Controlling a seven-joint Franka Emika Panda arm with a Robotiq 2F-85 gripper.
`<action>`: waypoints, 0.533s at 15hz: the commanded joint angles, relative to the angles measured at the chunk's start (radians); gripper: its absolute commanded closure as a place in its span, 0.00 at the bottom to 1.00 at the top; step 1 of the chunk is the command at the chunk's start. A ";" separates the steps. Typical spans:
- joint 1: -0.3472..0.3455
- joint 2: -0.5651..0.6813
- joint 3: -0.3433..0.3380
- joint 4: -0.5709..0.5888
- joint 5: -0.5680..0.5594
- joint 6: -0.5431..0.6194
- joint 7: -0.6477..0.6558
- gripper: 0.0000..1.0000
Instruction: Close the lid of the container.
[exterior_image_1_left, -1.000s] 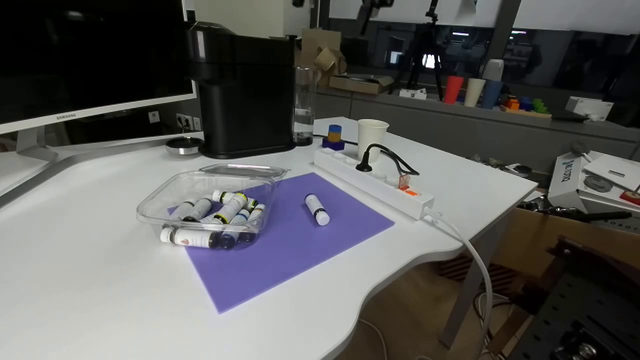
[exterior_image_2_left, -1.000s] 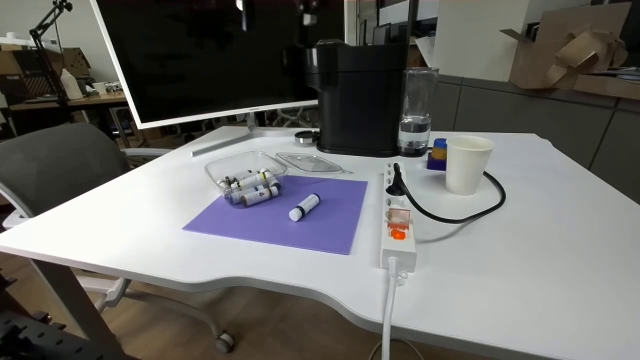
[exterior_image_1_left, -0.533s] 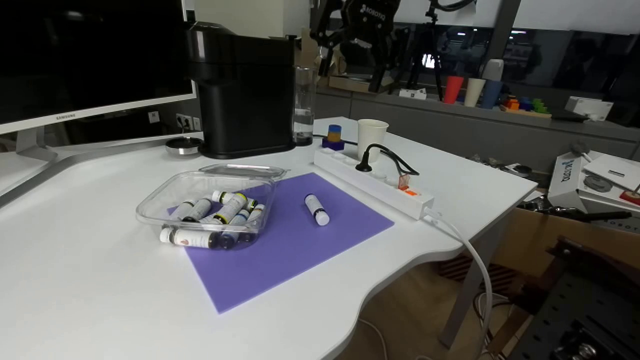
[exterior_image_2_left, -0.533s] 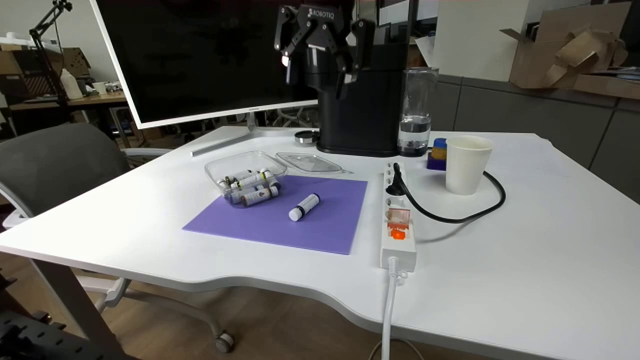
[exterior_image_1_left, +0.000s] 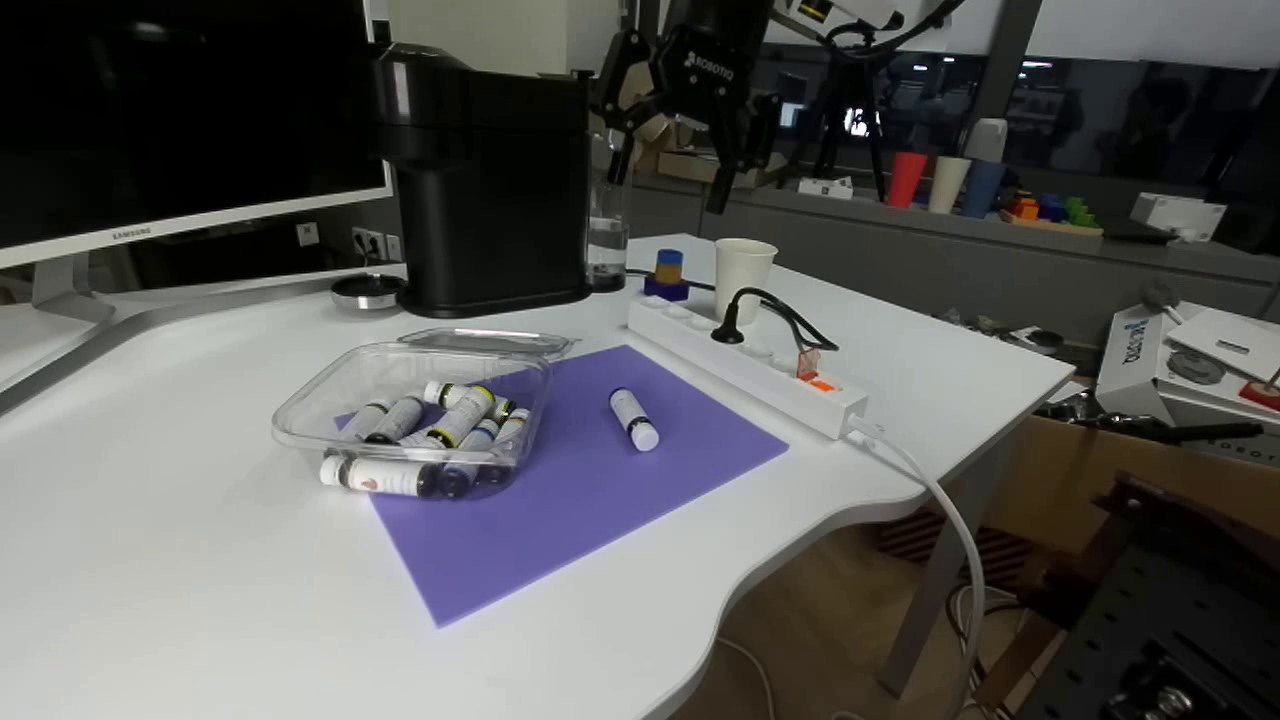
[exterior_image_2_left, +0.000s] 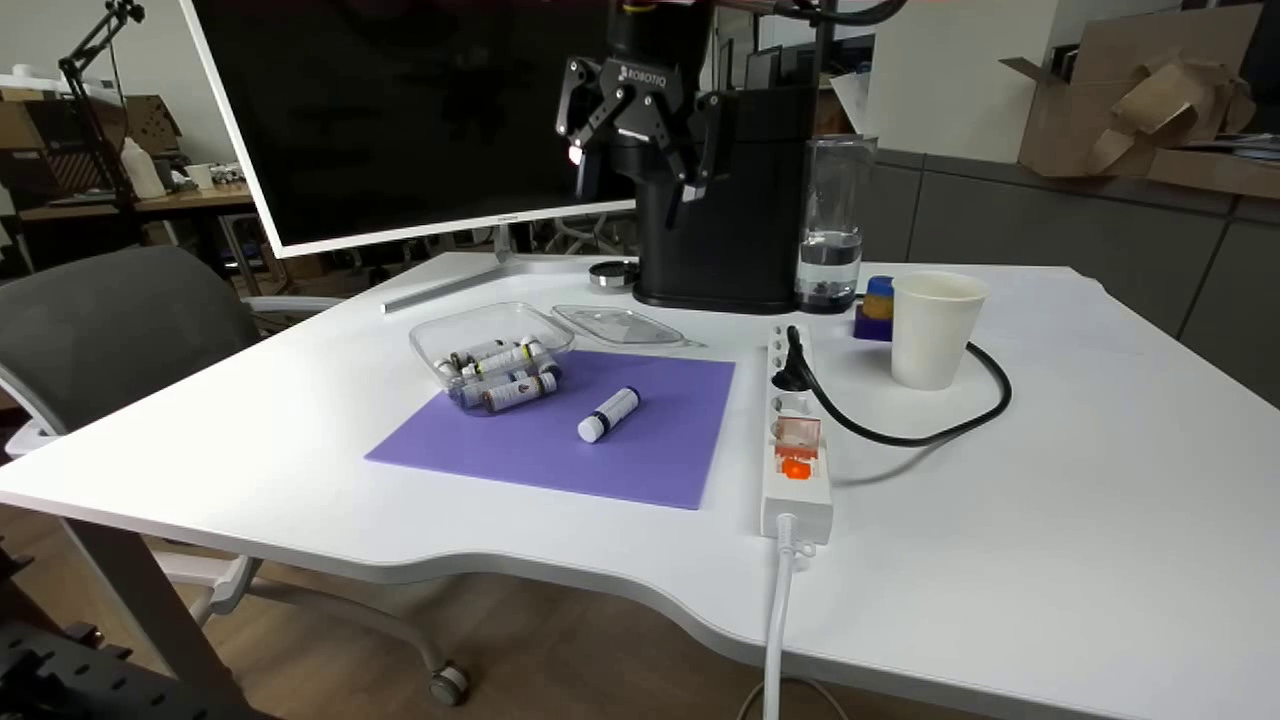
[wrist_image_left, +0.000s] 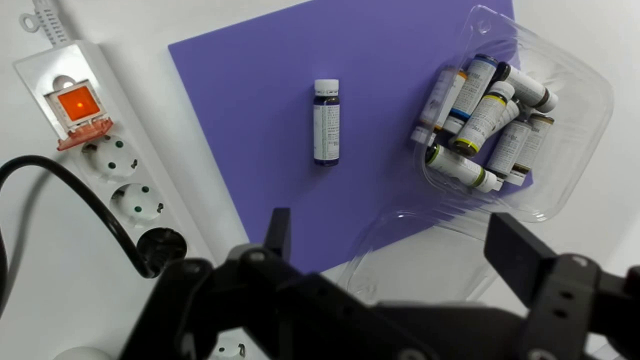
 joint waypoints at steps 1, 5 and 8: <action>-0.029 0.029 0.020 0.026 0.028 0.009 0.012 0.00; -0.080 0.165 0.022 0.150 0.147 -0.006 0.013 0.00; -0.124 0.282 0.035 0.263 0.190 -0.024 0.036 0.00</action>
